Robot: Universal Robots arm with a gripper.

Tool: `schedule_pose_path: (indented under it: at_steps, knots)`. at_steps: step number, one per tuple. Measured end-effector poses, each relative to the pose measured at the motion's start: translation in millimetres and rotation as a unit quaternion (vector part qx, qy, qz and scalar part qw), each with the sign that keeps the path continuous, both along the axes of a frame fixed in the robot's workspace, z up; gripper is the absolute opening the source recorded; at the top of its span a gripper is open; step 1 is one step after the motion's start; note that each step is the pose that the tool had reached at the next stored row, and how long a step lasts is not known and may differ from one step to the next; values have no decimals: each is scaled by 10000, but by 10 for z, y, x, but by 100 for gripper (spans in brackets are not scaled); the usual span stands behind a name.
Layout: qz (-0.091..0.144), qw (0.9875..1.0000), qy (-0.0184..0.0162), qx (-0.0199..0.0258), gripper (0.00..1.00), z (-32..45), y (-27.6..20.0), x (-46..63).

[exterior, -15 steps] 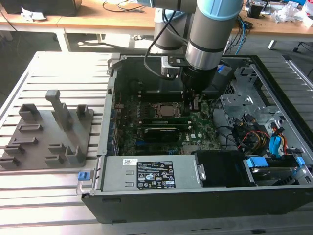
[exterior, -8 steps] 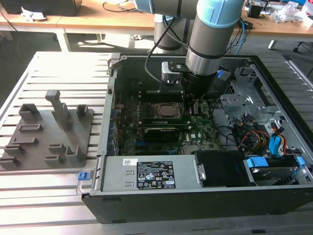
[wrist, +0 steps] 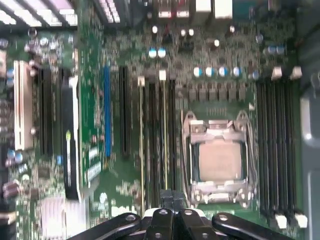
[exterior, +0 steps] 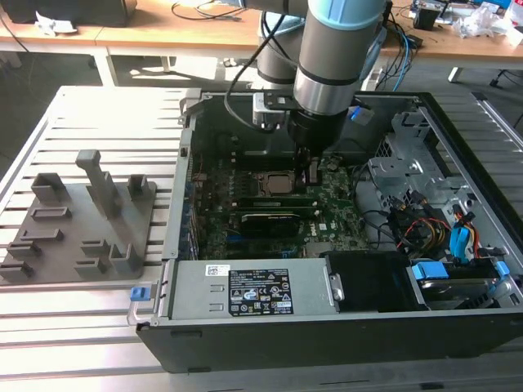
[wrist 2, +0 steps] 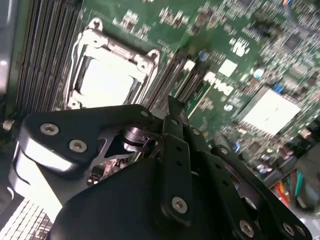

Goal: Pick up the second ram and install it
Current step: 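Press down the second ram until it locks into place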

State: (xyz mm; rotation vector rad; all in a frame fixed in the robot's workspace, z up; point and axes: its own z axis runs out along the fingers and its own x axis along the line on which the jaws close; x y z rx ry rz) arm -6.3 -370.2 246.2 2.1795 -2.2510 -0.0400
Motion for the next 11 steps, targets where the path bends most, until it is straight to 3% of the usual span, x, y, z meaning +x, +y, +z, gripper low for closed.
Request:
schedule_pose_path:
  at_steps: [11]
  knots:
    - [0,10000,-85,12,11,-8,-3,-571]
